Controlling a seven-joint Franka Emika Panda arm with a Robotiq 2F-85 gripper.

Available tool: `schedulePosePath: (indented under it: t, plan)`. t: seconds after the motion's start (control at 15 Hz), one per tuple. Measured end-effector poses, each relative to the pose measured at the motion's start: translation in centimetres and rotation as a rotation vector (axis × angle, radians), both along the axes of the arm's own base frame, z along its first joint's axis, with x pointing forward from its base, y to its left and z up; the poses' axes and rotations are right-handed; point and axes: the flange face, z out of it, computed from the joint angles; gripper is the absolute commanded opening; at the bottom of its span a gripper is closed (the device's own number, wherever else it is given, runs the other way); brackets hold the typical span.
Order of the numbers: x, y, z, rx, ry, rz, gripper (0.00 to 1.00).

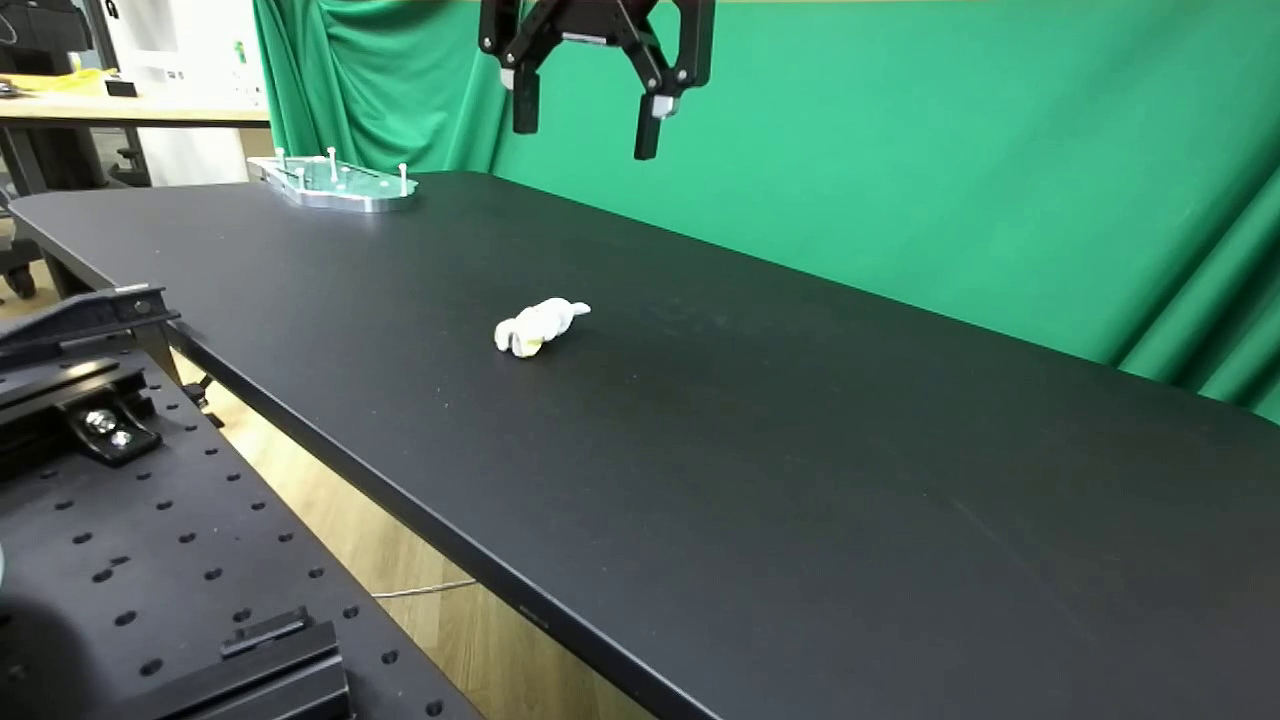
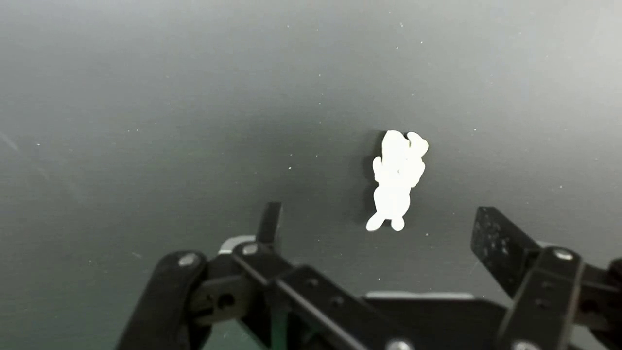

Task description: Move the white toy backwards

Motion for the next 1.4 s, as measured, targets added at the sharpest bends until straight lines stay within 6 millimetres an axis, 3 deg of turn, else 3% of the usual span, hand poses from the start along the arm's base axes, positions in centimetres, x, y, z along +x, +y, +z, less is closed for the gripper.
schedulePosePath:
  t: [0.2,0.73,1.27,1.33,1.4]
  plan:
    - [0.3,0.7,-1.4,-0.015,0.005,0.031,1.00]
    - [1.4,4.4,-8.4,-0.017,0.014,0.117,1.00]
    - [2.9,5.0,-13.6,-0.015,0.041,0.033,1.00]
    - [3.2,5.0,-14.1,-0.013,0.038,0.011,0.75]
    - [3.4,4.9,-14.6,-0.012,0.036,-0.007,0.74]
